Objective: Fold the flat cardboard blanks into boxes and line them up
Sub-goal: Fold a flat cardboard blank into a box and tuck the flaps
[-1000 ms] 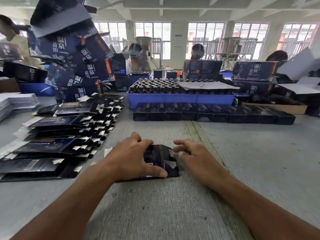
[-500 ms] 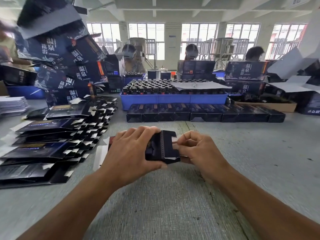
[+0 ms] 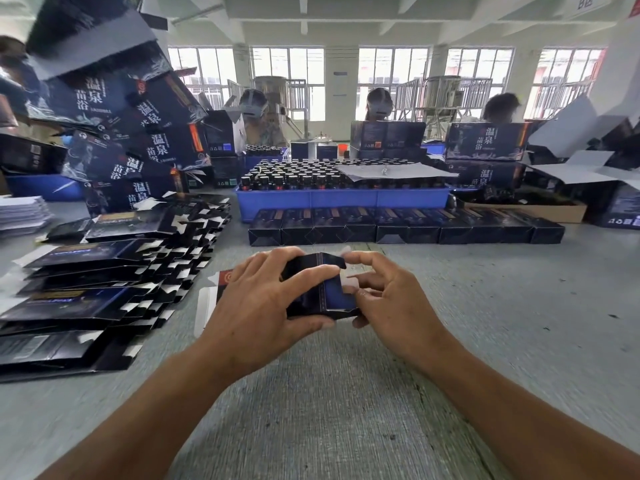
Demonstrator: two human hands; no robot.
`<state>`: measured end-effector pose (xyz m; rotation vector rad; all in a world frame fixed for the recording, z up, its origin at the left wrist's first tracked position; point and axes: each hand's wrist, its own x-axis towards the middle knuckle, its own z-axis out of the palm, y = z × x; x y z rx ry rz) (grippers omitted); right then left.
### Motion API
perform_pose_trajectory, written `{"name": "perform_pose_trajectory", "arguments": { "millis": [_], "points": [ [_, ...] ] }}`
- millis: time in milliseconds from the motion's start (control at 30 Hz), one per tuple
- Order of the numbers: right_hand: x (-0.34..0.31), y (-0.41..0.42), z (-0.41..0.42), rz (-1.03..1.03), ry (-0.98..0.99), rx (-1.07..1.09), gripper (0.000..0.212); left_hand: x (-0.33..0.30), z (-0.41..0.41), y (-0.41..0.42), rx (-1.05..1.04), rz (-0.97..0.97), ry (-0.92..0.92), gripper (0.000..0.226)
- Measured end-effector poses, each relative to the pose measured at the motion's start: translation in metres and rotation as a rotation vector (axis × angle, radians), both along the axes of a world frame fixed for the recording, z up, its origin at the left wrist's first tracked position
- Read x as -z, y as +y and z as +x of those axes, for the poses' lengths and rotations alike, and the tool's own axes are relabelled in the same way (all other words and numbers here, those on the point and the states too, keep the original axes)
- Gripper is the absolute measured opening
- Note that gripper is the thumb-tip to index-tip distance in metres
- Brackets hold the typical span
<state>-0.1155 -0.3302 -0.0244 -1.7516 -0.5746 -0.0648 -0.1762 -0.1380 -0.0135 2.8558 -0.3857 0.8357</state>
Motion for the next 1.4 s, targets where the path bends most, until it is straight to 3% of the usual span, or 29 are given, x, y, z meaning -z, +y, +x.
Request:
{"name": "perform_pose_trajectory", "arguments": {
  "millis": [300, 467, 633, 767, 933, 1100, 1200, 1400],
  "points": [
    [-0.003, 0.004, -0.009, -0.018, -0.163, 0.143, 0.048, -0.002, 0.001, 0.002, 0.041, -0.013, -0.102, 0.064],
    [-0.003, 0.005, -0.012, -0.105, -0.322, 0.177, 0.027, -0.001, 0.0, -0.001, 0.011, 0.008, -0.161, 0.065],
    [-0.004, 0.005, -0.013, -0.152, -0.418, 0.169, 0.027, 0.001, 0.001, -0.002, -0.004, 0.012, -0.167, 0.077],
    [-0.006, 0.004, -0.015, -0.165, -0.349, 0.091, 0.031, 0.003, 0.003, 0.001, -0.002, 0.018, -0.179, 0.065],
    [-0.005, 0.005, -0.02, -0.177, -0.233, -0.092, 0.059, 0.004, 0.005, 0.008, 0.001, -0.048, -0.174, 0.059],
    [-0.004, 0.005, -0.018, -0.107, -0.289, 0.123, 0.036, 0.003, 0.004, -0.001, 0.032, 0.002, -0.201, 0.058],
    [-0.004, 0.004, -0.018, -0.035, -0.267, 0.152, 0.041, 0.004, 0.002, -0.006, 0.054, -0.014, -0.205, 0.057],
    [-0.004, 0.007, -0.021, -0.002, -0.274, 0.148, 0.028, 0.004, 0.001, -0.007, 0.051, -0.049, -0.242, 0.061]
  ]
}}
